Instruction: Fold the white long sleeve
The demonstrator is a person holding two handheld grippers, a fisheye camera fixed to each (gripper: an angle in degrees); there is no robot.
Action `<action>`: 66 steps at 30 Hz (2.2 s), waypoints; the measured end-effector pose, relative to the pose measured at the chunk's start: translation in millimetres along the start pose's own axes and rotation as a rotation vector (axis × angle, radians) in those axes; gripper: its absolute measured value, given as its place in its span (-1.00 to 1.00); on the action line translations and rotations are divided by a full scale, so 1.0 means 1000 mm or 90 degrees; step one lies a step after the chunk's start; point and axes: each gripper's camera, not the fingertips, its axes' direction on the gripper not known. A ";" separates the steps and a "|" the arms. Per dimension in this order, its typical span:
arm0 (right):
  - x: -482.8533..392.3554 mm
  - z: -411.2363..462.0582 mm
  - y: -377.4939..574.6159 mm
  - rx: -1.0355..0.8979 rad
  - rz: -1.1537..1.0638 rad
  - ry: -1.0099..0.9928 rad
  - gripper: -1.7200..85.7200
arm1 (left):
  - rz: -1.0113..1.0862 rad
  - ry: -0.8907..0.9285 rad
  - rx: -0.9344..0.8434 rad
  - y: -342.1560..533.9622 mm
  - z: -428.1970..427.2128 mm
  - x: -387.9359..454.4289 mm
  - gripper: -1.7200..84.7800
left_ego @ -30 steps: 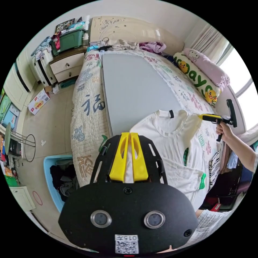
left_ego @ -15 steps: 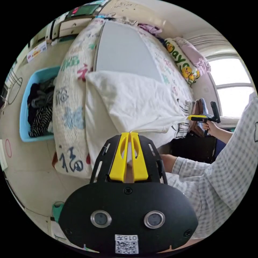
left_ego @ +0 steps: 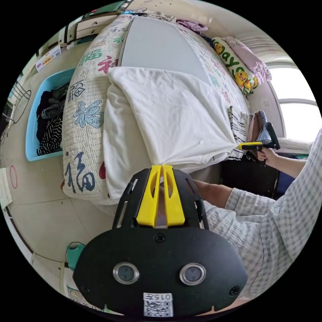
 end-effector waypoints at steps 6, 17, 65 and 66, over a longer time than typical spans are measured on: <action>0.045 -0.018 -0.013 0.089 0.115 0.013 -0.85 | -0.130 0.003 0.003 -0.009 0.012 -0.044 -0.82; 0.135 -0.044 -0.110 0.240 0.244 -0.231 -0.70 | -0.393 0.163 0.221 -0.097 0.017 -0.156 -0.72; -0.301 0.086 -0.259 0.133 -0.355 -0.018 -0.74 | -0.325 0.197 0.274 -0.262 0.068 -0.189 -0.74; -0.311 0.093 -0.261 0.129 -0.365 -0.010 -0.73 | -0.323 0.204 0.274 -0.268 0.069 -0.189 -0.74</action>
